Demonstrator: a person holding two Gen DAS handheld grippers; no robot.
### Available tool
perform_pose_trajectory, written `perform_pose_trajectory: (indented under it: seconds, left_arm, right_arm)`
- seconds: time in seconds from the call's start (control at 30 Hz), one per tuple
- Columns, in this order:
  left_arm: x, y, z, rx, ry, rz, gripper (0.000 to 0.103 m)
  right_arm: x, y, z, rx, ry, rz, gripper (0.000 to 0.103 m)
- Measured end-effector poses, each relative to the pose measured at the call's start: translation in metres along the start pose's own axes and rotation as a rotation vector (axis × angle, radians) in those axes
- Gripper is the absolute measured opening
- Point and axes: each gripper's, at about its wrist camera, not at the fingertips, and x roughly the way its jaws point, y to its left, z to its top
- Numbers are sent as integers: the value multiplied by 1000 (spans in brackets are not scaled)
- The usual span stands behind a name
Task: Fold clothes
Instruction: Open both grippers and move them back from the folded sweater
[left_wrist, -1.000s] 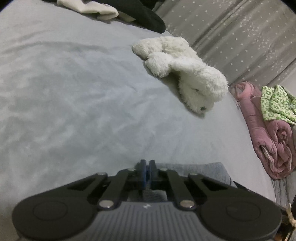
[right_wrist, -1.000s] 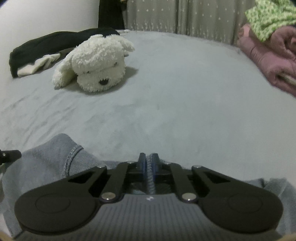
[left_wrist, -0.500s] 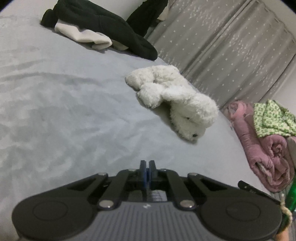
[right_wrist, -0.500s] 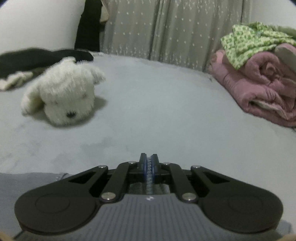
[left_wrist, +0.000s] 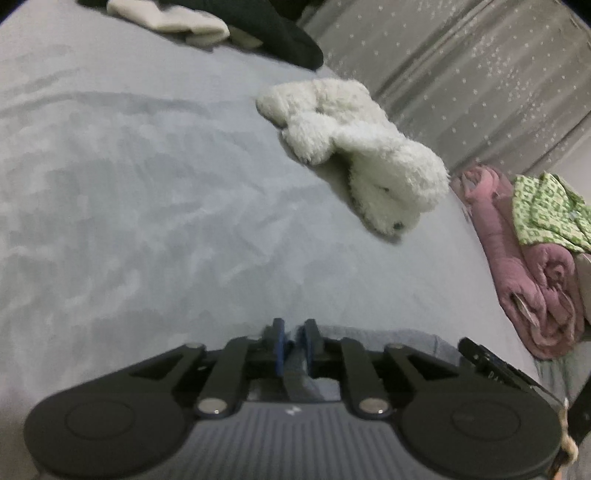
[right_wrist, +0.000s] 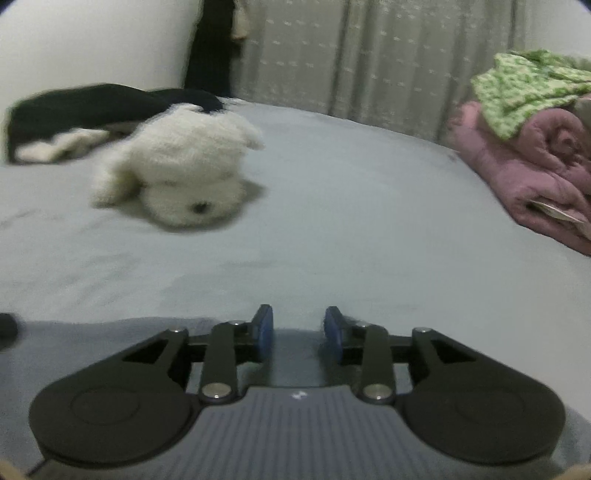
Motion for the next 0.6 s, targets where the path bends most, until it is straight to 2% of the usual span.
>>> perform_pose_trajectory:
  seconds: [0.2, 0.43, 0.6]
  left_arm:
    - [-5, 9, 5, -57, 46, -25, 20]
    - [-12, 14, 10, -81, 20, -21, 20]
    - [-7, 12, 10, -65, 23, -44, 20]
  right_arm:
    - [-43, 34, -11, -15, -4, 234, 36]
    - [-82, 74, -21, -84, -13, 443, 36]
    - [-96, 98, -30, -153, 26, 596, 36]
